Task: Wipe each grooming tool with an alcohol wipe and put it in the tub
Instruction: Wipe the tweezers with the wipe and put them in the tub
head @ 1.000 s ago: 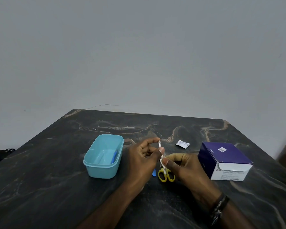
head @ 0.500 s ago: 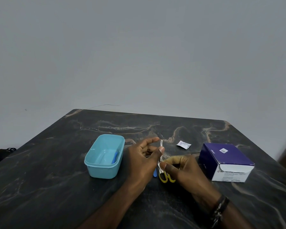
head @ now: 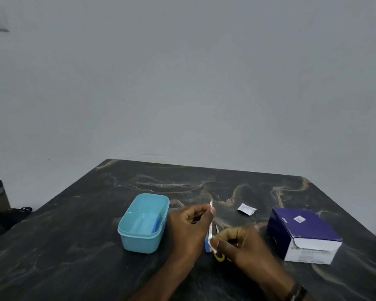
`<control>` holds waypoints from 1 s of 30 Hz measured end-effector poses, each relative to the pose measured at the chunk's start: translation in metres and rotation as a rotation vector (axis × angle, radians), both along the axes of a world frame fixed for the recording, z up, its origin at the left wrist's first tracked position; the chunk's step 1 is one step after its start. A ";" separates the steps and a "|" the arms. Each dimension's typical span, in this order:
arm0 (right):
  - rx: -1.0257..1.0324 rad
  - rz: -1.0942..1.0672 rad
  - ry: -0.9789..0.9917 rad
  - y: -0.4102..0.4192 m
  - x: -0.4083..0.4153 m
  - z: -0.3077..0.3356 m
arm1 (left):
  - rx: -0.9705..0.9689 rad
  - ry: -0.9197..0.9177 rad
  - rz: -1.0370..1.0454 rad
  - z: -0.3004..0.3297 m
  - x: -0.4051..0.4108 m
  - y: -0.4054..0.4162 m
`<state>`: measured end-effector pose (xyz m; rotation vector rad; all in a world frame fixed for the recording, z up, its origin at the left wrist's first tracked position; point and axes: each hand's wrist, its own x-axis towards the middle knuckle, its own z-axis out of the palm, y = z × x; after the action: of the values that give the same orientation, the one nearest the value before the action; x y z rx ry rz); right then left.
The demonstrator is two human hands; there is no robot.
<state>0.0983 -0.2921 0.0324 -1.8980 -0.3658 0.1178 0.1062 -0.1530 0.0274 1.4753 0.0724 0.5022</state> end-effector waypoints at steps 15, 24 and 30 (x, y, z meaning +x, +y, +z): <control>0.186 -0.164 -0.054 -0.009 -0.002 0.016 | 0.670 0.328 0.107 0.094 0.020 0.106; 0.235 -0.198 -0.049 -0.010 -0.004 0.017 | 1.309 0.815 0.158 0.068 0.038 0.106; 0.208 -0.232 -0.055 -0.010 -0.002 0.016 | 1.373 0.897 0.167 0.062 0.048 0.103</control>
<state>0.0961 -0.3023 0.0484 -1.7255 -0.1853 -0.1237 0.1545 -0.0504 0.0894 2.9738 0.6621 -0.1194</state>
